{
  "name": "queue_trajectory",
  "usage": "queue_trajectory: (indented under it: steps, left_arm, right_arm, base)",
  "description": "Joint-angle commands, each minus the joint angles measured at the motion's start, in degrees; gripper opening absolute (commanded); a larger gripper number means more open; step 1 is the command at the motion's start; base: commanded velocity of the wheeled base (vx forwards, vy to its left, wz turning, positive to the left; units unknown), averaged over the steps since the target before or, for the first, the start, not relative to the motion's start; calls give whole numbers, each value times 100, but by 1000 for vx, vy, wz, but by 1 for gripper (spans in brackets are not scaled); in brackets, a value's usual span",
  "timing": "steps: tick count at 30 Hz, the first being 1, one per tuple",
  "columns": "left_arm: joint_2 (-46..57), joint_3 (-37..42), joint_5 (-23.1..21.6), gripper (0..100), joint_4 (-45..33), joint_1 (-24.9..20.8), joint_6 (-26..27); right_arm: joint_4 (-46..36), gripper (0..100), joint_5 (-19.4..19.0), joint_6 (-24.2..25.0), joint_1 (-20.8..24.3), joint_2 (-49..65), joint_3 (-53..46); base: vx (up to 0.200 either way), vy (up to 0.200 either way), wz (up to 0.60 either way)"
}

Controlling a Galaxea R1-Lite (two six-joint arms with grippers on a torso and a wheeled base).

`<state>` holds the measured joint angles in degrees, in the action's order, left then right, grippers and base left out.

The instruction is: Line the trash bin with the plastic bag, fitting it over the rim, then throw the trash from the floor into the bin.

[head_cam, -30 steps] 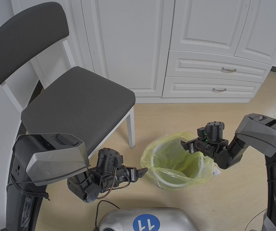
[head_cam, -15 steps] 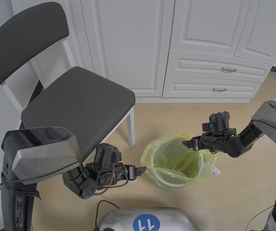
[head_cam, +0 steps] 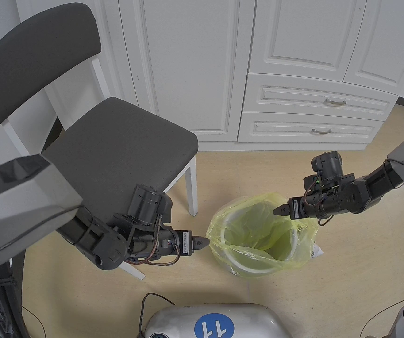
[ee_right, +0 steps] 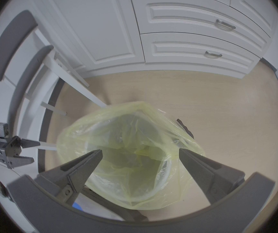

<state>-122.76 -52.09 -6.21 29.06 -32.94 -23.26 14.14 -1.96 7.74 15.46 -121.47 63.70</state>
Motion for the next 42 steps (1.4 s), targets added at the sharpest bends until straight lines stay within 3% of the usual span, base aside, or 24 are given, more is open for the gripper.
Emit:
queue_trajectory:
  steps: [1, 8, 15, 20, 26, 29, 35, 42]
  left_arm:
    - [868, -12, -162, 100, -480, -11, 41]
    - [1334, 103, -970, 100, -1008, -28, 67]
    - [1167, 217, -1014, 100, -683, 7, 489]
    - [112, 85, -698, 100, 82, 24, 902]
    - [-565, -346, -619, 100, 100, -46, 1139]
    - [-1136, -1260, -127, 100, -15, -90, 1139]
    - [-1602, -2288, 304, 100, -639, -99, 1131]
    - [-2138, -3158, 418, 100, -1122, -116, 1131]
  right_arm:
    - [-245, 100, -349, 175, -25, 545, 117]
    - [-263, 100, -762, 96, -43, 932, -393]
    - [-245, 100, -999, -352, -175, 1011, -665]
    - [-175, 100, -938, -607, -166, 677, -718]
    - [-166, 100, -850, -906, -307, 387, -674]
    - [124, 100, -560, -932, -430, 27, -560]
    - [722, 100, -313, -906, -588, -492, -455]
    - [783, 100, -147, -880, -720, -1002, -121]
  base:
    - [0, 0, 0]
    - [0, 0, 0]
    - [0, 0, 0]
    - [0, 0, 0]
    - [0, 0, 0]
    - [0, 0, 0]
    - [0, 0, 0]
    - [0, 0, 0]
